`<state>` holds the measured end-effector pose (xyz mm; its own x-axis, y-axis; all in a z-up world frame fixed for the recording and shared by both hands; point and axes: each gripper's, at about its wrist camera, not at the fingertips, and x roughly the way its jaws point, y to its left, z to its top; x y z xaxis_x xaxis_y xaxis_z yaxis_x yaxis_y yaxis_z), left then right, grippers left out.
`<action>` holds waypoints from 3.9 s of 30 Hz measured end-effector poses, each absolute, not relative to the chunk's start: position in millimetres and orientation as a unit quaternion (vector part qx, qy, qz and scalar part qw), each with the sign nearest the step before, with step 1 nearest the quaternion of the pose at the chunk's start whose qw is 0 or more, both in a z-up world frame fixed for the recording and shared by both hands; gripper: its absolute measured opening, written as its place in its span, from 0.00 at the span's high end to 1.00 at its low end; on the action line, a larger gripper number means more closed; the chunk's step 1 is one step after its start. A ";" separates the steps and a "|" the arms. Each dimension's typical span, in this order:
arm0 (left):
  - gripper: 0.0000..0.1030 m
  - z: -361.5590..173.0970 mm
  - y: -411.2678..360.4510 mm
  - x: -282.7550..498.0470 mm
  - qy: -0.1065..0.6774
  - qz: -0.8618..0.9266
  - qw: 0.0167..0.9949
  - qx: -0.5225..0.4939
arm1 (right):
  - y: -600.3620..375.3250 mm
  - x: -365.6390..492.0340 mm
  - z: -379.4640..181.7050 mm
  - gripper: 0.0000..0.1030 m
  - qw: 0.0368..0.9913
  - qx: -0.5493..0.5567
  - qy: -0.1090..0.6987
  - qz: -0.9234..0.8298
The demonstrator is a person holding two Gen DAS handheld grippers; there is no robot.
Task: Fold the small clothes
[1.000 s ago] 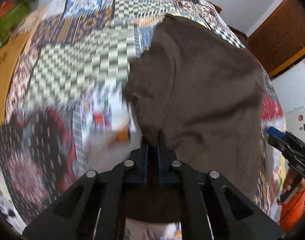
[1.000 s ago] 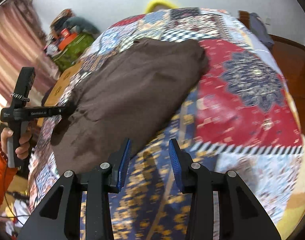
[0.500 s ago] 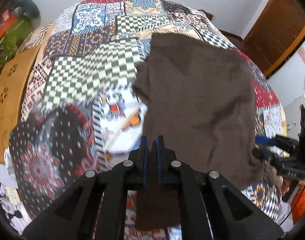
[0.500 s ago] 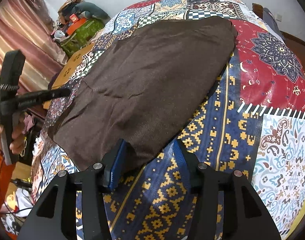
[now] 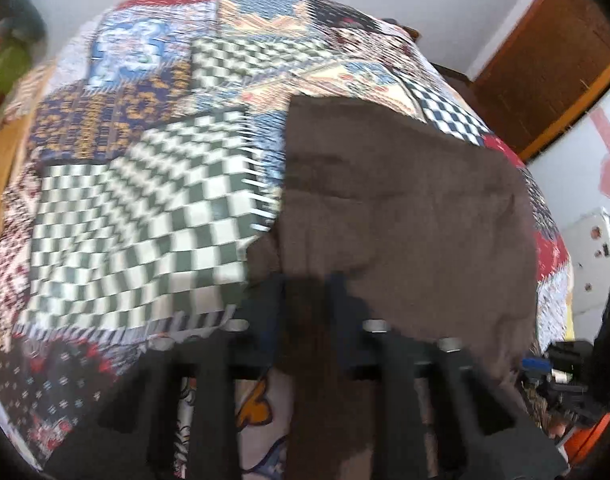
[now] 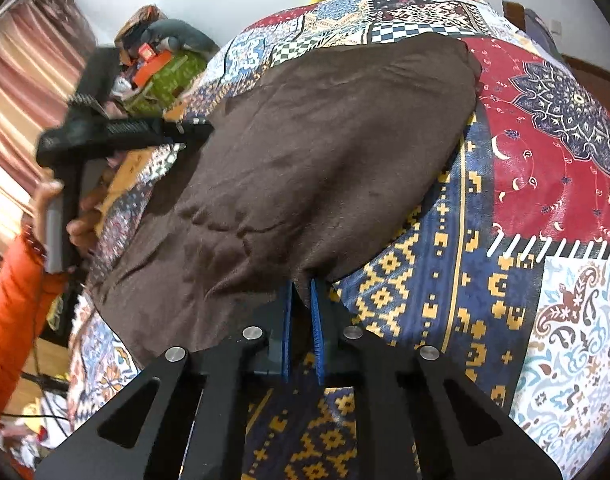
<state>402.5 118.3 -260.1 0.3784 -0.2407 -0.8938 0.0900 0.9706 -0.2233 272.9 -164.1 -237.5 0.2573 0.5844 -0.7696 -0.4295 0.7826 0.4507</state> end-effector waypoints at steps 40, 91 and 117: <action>1.00 -255.9 146.8 422.0 0.521 -0.029 0.846 -0.106 | -201.2 298.2 -215.2 0.72 0.828 0.035 0.481 0.285; 0.95 -210.5 126.8 462.5 0.461 0.022 0.887 -0.007 | -188.3 303.0 -216.2 0.72 0.827 0.047 0.469 0.307; 0.31 -254.0 119.9 268.8 0.538 -0.059 0.839 -0.050 | -157.0 260.7 -225.1 0.52 0.795 0.005 0.515 0.321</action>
<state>268.8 119.9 -254.0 0.4136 -0.1527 -0.8975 0.0442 0.9880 -0.1477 260.7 -157.0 -225.1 0.2638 0.5145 -0.8159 -0.5048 0.7944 0.3378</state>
